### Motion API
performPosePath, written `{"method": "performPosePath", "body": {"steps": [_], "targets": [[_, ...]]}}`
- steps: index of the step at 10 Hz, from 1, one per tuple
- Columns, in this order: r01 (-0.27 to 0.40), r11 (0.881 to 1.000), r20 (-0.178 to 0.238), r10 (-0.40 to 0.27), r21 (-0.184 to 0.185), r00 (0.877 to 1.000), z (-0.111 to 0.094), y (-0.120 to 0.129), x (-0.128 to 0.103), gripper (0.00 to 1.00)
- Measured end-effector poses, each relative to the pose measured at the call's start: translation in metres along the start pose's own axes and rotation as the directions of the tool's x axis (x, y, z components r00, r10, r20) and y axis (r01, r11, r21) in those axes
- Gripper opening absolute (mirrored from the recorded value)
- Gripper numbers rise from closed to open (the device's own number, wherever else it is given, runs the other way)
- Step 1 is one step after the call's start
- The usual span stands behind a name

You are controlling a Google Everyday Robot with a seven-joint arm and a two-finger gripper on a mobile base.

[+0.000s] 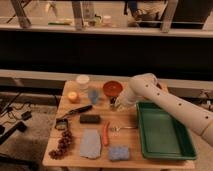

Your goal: Stack cups on top of each other

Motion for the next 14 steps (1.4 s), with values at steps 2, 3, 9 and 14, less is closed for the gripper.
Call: {"method": "performPosePath", "body": {"steps": [2,3,9,14], "targets": [[0.048,0.998,-0.009,-0.047,0.042,0.999,-0.019,-0.018,-0.019,0.00],[0.073,0.996,-0.009,-0.072,0.051,0.997,-0.019,-0.027,-0.027,0.00],[0.180,0.980,-0.001,-0.181,0.084,0.984,-0.007,-0.083,-0.062,0.00],[0.228,0.969,0.010,-0.231,0.097,0.973,0.001,-0.102,-0.077,0.00]]}}
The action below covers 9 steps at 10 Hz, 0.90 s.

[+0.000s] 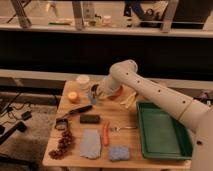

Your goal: Stack cups on top of each other

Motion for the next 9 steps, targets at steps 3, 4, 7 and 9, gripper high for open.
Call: {"method": "performPosePath", "body": {"steps": [3,4,7,9], "targets": [[0.030,1.000,0.010,-0.030,0.005,0.999,0.010,-0.015,-0.008,0.00],[0.035,0.999,0.011,-0.036,0.004,0.999,0.012,-0.017,-0.008,0.00],[0.040,0.999,0.010,-0.040,-0.002,0.999,0.019,-0.020,-0.002,0.00],[0.039,0.999,0.010,-0.039,-0.010,0.999,0.025,-0.020,0.003,0.00]]}}
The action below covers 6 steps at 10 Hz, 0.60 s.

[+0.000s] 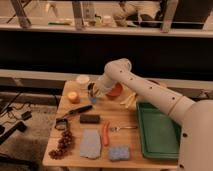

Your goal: Stack cups on top of each other

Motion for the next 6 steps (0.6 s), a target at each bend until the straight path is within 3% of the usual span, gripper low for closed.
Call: {"method": "performPosePath", "body": {"steps": [6], "targets": [[0.003,1.000,0.002,-0.003,-0.018,1.000,0.014,-0.002,0.009,0.00]]}}
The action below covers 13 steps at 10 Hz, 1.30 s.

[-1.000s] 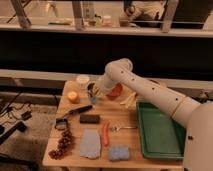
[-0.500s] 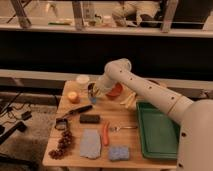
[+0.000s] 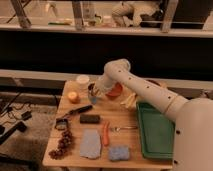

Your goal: Stack cups on top of each other

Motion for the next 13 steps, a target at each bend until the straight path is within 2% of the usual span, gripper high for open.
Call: {"method": "performPosePath", "body": {"steps": [8,9,11,13], "targets": [[0.016,1.000,-0.001,-0.016,-0.016,1.000,0.0096,-0.0058,-0.0008,0.02],[0.016,1.000,0.000,-0.016,-0.016,1.000,0.0096,-0.0058,-0.0008,0.07],[0.015,1.000,-0.001,-0.015,-0.016,1.000,0.0093,-0.0055,-0.0003,0.30],[0.015,1.000,-0.001,-0.015,-0.016,1.000,0.0094,-0.0055,-0.0003,0.47]]}}
